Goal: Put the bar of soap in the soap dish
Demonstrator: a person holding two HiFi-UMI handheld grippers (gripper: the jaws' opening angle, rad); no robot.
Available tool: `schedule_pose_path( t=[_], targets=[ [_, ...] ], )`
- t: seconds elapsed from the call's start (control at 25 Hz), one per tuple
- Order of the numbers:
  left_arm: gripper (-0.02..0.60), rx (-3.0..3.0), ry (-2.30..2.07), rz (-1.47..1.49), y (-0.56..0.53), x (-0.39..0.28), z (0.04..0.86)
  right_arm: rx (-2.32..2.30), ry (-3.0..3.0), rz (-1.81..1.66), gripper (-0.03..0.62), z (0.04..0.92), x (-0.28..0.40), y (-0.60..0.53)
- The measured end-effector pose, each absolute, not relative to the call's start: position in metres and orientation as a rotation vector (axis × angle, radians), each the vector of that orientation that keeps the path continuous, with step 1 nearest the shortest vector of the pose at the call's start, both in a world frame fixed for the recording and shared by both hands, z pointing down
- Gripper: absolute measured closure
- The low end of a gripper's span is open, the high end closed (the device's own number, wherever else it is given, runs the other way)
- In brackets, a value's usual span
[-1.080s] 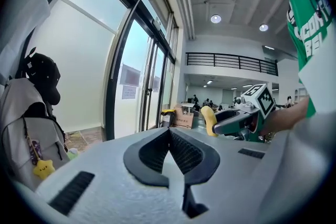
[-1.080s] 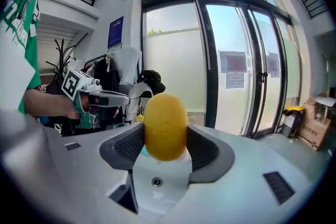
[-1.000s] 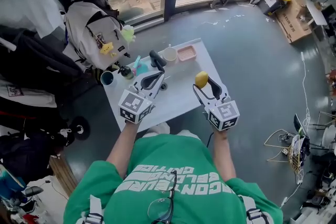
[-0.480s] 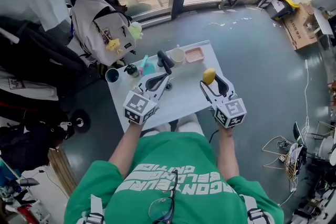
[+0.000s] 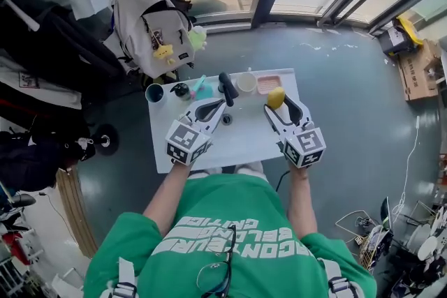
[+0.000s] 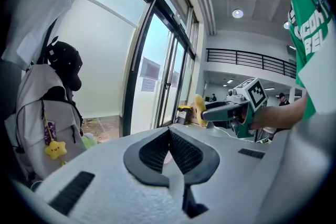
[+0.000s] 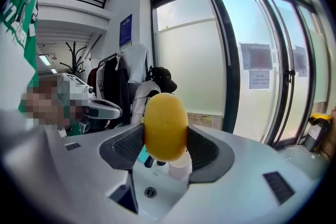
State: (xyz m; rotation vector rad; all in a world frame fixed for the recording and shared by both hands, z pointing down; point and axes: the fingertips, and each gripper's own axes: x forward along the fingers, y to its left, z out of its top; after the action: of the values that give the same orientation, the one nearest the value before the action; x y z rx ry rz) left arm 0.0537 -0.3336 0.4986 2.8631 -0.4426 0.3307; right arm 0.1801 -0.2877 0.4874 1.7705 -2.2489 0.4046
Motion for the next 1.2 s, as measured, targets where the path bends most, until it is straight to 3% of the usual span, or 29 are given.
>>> schedule_pose_path(
  t=[0.68, 1.2],
  targets=[
    [0.574, 2.762, -0.612, 0.324, -0.334, 0.143, 0.502, 1.569, -2.355, 0.460, 0.345, 0.503, 0.274, -0.314],
    [0.574, 2.715, -0.751, 0.348, -0.328, 0.170, 0.516, 1.413, -2.384, 0.453, 0.345, 0.530, 0.308, -0.325]
  ],
)
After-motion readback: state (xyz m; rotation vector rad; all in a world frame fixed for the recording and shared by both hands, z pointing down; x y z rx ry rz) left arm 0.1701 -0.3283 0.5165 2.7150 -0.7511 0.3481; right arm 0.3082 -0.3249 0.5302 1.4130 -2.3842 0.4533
